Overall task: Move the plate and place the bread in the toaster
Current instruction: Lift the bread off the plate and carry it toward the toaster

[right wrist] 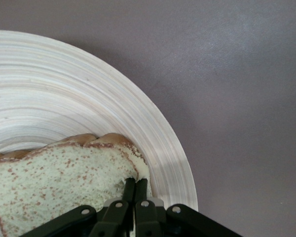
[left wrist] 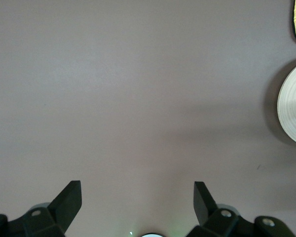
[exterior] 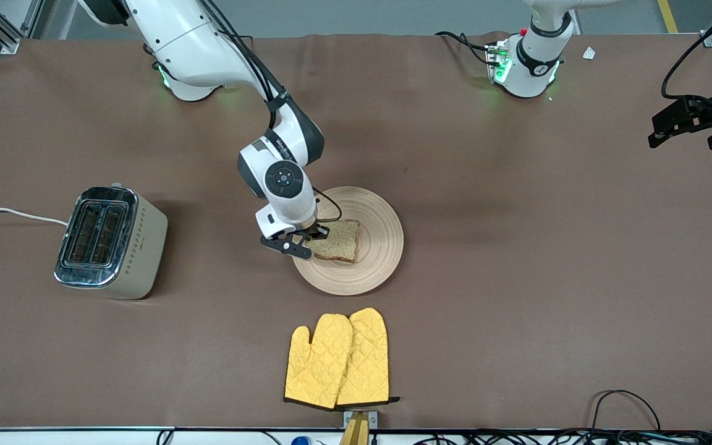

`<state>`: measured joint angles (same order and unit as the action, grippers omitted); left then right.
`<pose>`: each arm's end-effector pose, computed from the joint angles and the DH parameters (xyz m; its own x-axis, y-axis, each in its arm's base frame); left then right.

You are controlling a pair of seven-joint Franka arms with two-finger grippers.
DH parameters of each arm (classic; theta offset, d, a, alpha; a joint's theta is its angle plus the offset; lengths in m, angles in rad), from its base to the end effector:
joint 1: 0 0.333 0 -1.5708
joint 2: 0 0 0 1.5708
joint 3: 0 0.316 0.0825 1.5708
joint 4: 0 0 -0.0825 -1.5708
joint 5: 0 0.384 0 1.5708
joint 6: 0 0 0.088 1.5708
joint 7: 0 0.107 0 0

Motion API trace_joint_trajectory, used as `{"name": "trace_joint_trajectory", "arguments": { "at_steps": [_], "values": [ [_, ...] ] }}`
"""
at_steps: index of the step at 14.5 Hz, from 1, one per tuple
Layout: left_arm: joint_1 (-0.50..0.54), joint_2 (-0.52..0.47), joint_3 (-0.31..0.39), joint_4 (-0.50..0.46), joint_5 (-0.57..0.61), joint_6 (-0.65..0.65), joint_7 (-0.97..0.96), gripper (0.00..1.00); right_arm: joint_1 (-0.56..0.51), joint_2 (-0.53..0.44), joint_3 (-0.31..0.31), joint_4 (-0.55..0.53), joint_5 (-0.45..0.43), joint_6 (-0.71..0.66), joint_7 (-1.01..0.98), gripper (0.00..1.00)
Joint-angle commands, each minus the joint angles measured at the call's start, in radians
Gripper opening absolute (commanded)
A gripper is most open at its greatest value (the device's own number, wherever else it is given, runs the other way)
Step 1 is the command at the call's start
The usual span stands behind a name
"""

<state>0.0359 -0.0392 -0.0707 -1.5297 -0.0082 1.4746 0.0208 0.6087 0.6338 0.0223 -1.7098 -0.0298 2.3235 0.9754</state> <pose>0.5321 -0.0203 0.6566 0.9983 -0.0563 -0.0159 -0.0562 -0.9984 0.0057 0.5437 0.3949 0.2211 0.9467 -0.3222 -0.0044 -0.3220 -0.9465 0.0211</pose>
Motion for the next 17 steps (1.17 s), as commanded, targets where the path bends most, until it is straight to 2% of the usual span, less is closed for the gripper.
{"name": "trace_joint_trajectory", "arguments": {
  "at_steps": [1, 3, 6, 9, 11, 14, 17],
  "values": [
    [-0.002, -0.019, -0.001, -0.007, 0.024, 0.0, -0.001, 1.0, -0.009, 0.004, -0.004, 0.012, -0.032, -0.006, 0.026, 0.0],
    [0.001, -0.019, 0.0, -0.007, 0.024, -0.002, 0.01, 1.0, -0.012, -0.022, -0.002, 0.042, -0.021, -0.088, 0.029, 0.0],
    [0.001, -0.016, 0.0, -0.007, 0.024, 0.0, 0.004, 1.0, -0.027, -0.078, -0.002, 0.16, -0.018, -0.312, 0.048, 0.0],
    [0.002, -0.015, 0.003, -0.007, 0.022, 0.0, 0.01, 1.0, -0.058, -0.083, -0.002, 0.353, -0.028, -0.624, 0.036, 0.0],
    [0.002, -0.015, 0.005, -0.007, 0.022, 0.0, 0.01, 1.0, -0.061, -0.083, -0.007, 0.421, -0.059, -0.809, -0.006, 0.0],
    [0.002, -0.015, 0.006, -0.007, 0.022, 0.0, 0.01, 1.0, -0.055, -0.089, -0.001, 0.479, -0.237, -1.068, -0.101, 0.0],
    [0.002, -0.013, 0.006, -0.007, 0.024, 0.0, 0.01, 1.0, -0.009, -0.077, 0.007, 0.463, -0.474, -1.214, -0.112, 0.0]
  ]
}}
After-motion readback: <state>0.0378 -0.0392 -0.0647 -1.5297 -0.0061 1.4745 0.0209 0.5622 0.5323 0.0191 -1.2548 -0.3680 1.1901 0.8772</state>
